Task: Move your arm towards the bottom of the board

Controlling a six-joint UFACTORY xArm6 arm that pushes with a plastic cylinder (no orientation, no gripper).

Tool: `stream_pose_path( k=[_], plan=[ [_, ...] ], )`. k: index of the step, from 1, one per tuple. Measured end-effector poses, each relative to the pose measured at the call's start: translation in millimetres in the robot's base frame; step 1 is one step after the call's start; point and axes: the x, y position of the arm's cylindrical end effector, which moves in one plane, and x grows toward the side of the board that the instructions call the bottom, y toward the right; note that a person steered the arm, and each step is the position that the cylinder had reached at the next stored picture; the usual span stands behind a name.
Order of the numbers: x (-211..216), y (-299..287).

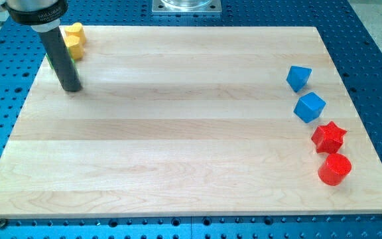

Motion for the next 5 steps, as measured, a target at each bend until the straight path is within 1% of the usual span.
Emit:
stream_pose_path(
  k=[2,5],
  plan=[
    [-28,14],
    [16,60]
  ],
)
